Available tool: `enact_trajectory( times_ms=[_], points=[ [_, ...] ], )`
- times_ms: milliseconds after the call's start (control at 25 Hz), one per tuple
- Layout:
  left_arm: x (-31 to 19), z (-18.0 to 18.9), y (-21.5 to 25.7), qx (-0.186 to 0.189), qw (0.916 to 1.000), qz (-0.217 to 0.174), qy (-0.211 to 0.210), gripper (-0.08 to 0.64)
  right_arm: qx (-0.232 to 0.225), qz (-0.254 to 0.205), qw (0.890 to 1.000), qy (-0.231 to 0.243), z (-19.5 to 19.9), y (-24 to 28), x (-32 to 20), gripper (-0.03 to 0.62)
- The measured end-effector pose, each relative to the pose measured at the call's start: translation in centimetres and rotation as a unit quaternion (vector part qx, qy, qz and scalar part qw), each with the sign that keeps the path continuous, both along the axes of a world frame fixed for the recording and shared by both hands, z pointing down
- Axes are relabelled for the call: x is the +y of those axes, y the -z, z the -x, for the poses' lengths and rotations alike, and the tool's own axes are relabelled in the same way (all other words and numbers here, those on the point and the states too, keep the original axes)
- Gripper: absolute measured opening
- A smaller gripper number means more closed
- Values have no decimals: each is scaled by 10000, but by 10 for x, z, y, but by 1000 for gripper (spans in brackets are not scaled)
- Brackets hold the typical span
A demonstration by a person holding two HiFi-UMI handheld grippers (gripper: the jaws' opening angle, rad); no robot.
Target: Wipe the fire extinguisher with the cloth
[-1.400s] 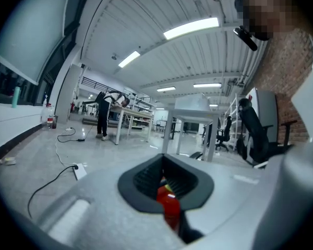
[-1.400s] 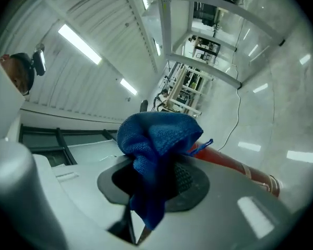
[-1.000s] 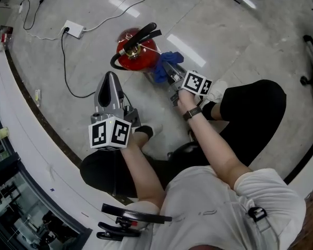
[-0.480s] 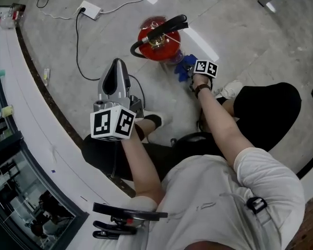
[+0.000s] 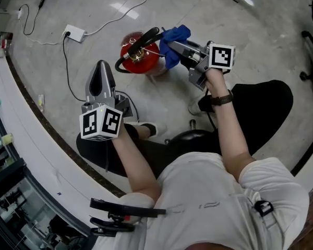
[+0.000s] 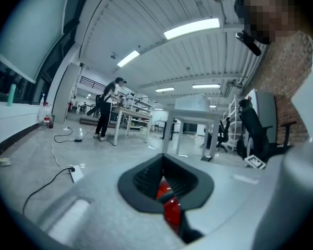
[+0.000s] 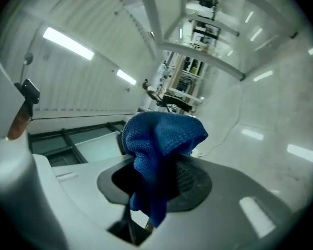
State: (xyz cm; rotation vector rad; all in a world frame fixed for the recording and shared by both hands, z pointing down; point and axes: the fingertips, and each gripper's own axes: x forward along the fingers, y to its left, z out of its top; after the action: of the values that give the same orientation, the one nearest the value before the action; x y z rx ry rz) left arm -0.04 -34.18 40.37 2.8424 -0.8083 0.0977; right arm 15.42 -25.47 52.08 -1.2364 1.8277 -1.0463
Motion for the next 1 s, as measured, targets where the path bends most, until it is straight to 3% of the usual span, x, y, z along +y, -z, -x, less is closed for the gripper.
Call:
enact_trajectory(
  times_ms=[120, 240, 320, 440, 560, 720, 800, 920, 960, 1000],
  points=[
    [1, -3, -4, -4, 10000, 44, 20, -2, -330, -202, 9989, 274, 9, 32, -13, 112],
    [2, -2, -4, -18, 10000, 46, 36, -2, -901, -151, 9954, 295, 14, 8, -16, 112],
    [1, -1, -4, -6, 10000, 47, 48, -2, -811, 179, 9963, 225, 17, -31, -20, 110],
    [1, 0, -8, -50, 9999, 99, 61, -2, -782, 1148, 9903, -21, 18, -129, -19, 110],
    [2, 2, -13, -177, 9997, 127, 58, -2, -1131, 2055, 9709, -490, 18, -245, -10, 110],
    [0, 10, -10, -292, 9995, 96, 97, -2, -1659, 3041, 9323, -1041, 24, -368, 4, 118],
    [0, 11, -8, -343, 9993, 74, 84, -2, -1513, 3435, 9233, -811, 28, -404, 10, 118],
    [-5, 14, -5, -403, 9992, -16, 57, -2, -1091, 3814, 9179, 42, 25, -416, 7, 117],
    [-8, 15, -5, -398, 9992, -35, 68, -2, -1032, 3732, 9217, 228, 17, -404, -2, 117],
    [-12, 16, -6, -372, 9993, -29, 92, -2, -1074, 3417, 9333, 269, 3, -378, -17, 117]
  ],
)
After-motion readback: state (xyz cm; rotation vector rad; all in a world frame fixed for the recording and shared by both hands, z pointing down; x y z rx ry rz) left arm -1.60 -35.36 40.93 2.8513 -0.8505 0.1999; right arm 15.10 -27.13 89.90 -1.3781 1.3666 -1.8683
